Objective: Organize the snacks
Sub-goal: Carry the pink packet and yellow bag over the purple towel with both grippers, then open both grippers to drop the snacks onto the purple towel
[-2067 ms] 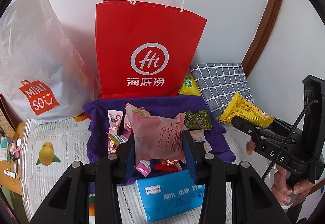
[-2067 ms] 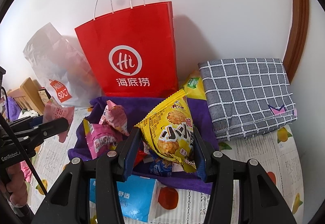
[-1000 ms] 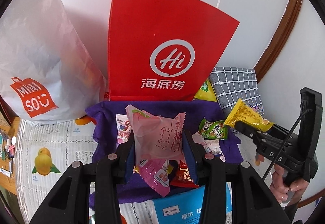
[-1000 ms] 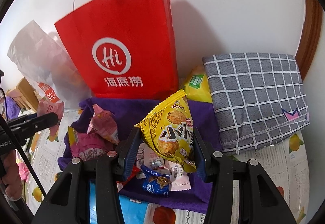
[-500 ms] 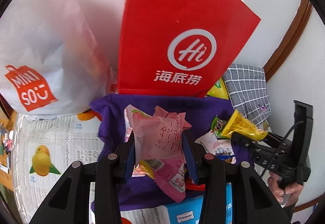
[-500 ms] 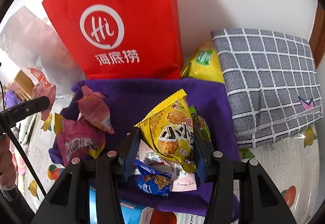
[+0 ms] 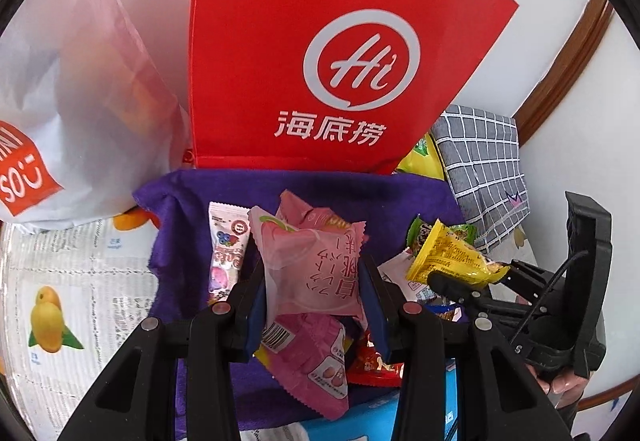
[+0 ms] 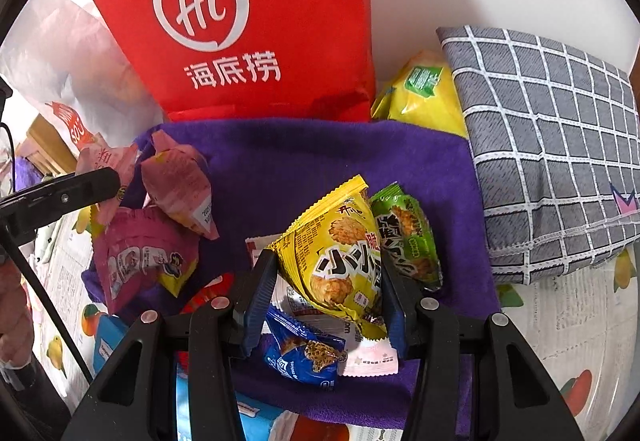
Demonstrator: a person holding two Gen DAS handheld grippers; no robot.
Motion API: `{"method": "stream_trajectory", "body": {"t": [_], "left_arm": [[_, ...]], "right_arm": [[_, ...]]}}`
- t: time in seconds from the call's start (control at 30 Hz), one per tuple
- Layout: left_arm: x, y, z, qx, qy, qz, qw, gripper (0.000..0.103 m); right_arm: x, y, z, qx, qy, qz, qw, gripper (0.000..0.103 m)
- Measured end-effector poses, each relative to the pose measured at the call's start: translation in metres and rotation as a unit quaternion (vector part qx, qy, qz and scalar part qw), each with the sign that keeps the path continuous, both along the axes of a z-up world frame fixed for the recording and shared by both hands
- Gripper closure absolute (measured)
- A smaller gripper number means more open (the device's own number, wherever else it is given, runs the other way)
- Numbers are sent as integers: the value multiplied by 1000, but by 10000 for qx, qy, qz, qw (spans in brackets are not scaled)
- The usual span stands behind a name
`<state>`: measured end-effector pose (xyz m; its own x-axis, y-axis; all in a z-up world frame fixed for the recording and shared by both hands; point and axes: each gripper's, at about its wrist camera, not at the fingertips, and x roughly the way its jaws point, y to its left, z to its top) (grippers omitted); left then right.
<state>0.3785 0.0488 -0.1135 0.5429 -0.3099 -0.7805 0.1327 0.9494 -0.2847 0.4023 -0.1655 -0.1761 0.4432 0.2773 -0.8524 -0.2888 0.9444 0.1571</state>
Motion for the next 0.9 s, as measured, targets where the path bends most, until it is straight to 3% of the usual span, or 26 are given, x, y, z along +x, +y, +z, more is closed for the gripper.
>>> {"method": "stream_trajectory", "body": {"t": [0.73, 0.9], "left_arm": [[8, -19, -22, -39, 251, -169, 9995, 61], [9, -23, -23, 12, 234, -173, 9996, 60]], "right_arm": [[6, 13, -9, -149, 22, 95, 9998, 51], [0, 11, -1, -108, -166, 133, 9997, 40]]}}
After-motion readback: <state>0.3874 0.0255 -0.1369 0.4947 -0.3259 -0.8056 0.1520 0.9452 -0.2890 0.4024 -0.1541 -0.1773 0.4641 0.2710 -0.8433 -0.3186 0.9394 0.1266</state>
